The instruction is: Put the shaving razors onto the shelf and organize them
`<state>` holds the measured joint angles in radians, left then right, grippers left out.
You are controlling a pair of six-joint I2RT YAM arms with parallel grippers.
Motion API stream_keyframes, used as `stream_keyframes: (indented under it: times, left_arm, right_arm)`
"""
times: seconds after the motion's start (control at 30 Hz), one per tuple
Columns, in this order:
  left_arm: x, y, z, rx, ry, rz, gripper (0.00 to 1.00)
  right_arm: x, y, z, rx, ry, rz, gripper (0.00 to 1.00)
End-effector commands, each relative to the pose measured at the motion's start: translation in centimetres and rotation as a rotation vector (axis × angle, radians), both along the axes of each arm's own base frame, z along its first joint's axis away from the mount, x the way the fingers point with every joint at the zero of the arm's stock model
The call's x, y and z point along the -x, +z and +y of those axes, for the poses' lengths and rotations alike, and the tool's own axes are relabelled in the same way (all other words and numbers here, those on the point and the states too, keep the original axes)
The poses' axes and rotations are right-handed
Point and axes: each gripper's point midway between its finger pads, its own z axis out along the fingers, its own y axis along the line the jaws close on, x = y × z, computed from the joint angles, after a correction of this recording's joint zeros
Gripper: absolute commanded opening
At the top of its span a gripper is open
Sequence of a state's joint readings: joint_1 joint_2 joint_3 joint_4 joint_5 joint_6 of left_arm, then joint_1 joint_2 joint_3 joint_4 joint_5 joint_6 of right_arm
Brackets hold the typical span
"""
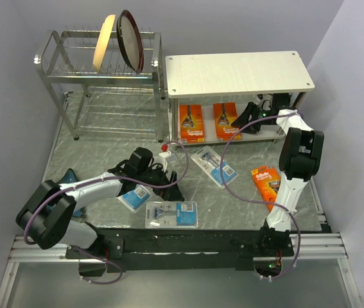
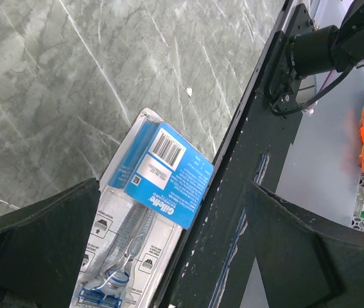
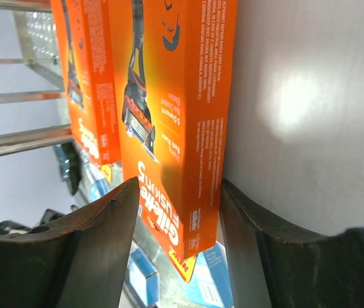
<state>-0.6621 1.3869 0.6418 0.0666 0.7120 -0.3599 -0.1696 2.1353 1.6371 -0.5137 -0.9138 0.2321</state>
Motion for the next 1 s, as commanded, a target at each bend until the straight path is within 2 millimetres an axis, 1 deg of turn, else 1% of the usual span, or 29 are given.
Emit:
stream_keyframes:
  times: [0.0,0.07,0.1,0.17,0.2,0.23,0.27,0.3,0.33,0.37,0.4,0.43,0.47,0.5,0.53,0.57,0.6,0.63,0.67,0.7,0.73,0.77,0.8,0.83,0.87,0.9,0.97]
  left_arm:
    - [-1.2,1.8,-1.1,0.051,-0.008,-0.076,0.99]
    - [-1.3,1.9,-1.1,0.054,-0.004,-0.075,0.99]
    - [-1.3,1.9,-1.1,0.054,0.000,-0.079,0.99]
    - [-1.3,2.0,-1.1,0.058,0.002,-0.078,0.99]
    - [-1.3,1.9,-1.1,0.056,0.004,-0.076,0.99]
    - [-1.3,2.0,-1.1,0.062,0.008,-0.080,1.00]
    - [-1.3,2.0,-1.0,0.060,0.013,-0.083,0.99]
    - [-1.4,1.9,-0.8,0.056,0.020,-0.082,0.99]
    - [-1.6,1.9,-0.7,0.051,0.035,-0.098,1.00]
    - [-1.7,2.0,-0.7,0.049,0.041,-0.111,0.99]
    - [-1.9,1.9,-0.5,0.041,0.050,-0.129,0.99]
    - [-2.6,2.0,-0.3,0.026,0.069,-0.172,0.99]
    - [-3.0,2.0,-0.1,0.014,0.082,-0.194,1.00]
    - [-3.3,2.4,-0.1,0.013,0.085,-0.217,0.99]
    - [-3.5,2.6,-0.1,0.012,0.078,-0.245,0.99]
    - [-3.8,3.0,-0.2,0.016,0.078,-0.260,0.99]
    - [-4.0,3.6,-0.5,0.030,0.075,-0.275,0.99]
    - [-4.1,4.0,-0.7,0.042,0.071,-0.284,0.99]
    - [-4.2,4.6,-1.0,0.064,0.067,-0.298,0.99]
    - [-4.3,5.2,-1.4,0.078,0.066,-0.314,0.99]
    - [-4.4,5.5,-1.6,0.082,0.077,-0.317,0.99]
    - [-4.6,5.9,-1.9,0.083,0.090,-0.330,0.99]
    - [-4.8,6.6,-2.4,0.087,0.098,-0.356,0.99]
    - [-4.7,6.9,-2.8,0.091,0.088,-0.376,0.99]
    - [-4.8,7.2,-3.1,0.092,0.092,-0.389,0.99]
    - [-4.5,7.7,-3.8,0.093,0.086,-0.409,0.99]
    - [-4.0,7.7,-4.7,0.091,0.028,-0.441,0.99]
  right_arm:
    - [-0.6,2.3,-3.7,0.155,-0.079,-0.099,0.61]
    - [0.0,2.2,-3.9,0.175,-0.084,-0.106,0.63]
    - [0.0,2.9,-4.3,0.207,-0.101,-0.131,0.66]
    - [0.6,2.8,-4.3,0.227,-0.103,-0.136,0.67]
    - [0.9,3.2,-4.5,0.242,-0.108,-0.144,0.67]
    - [1.3,2.9,-4.5,0.247,-0.107,-0.135,0.67]
    - [1.7,3.0,-4.5,0.255,-0.107,-0.135,0.70]
    - [2.0,3.9,-4.6,0.269,-0.115,-0.158,0.70]
    - [2.7,3.3,-4.8,0.290,-0.122,-0.143,0.70]
    - [3.2,3.5,-5.0,0.306,-0.123,-0.153,0.71]
    - [3.8,5.0,-5.1,0.331,-0.130,-0.196,0.71]
    - [5.1,4.1,-5.5,0.365,-0.141,-0.176,0.71]
    - [6.0,4.3,-5.5,0.394,-0.121,-0.203,0.72]
    - [7.4,5.8,-5.5,0.424,-0.108,-0.246,0.72]
    - [9.4,4.5,-5.4,0.452,-0.076,-0.230,0.72]
    - [10.6,4.1,-5.8,0.512,-0.039,-0.252,0.72]
    - [12.4,5.0,-5.8,0.551,-0.019,-0.281,0.73]
    - [14.6,3.3,-5.9,0.580,0.013,-0.253,0.73]
    - [15.8,2.7,-6.9,0.659,0.038,-0.256,0.74]
    - [17.4,3.3,-7.1,0.698,0.043,-0.273,0.74]
    - [19.0,2.2,-7.6,0.728,0.049,-0.244,0.75]
    - [19.8,2.1,-8.1,0.767,0.063,-0.248,0.81]
    - [20.8,2.4,-9.0,0.827,0.036,-0.239,0.85]
    - [21.7,1.7,-9.3,0.846,0.034,-0.212,0.89]
    - [22.2,1.6,-9.7,0.865,0.029,-0.202,0.96]
    - [22.7,1.5,-10.3,0.893,0.015,-0.187,1.00]
    - [22.9,1.5,-11.3,0.925,0.016,-0.175,1.00]
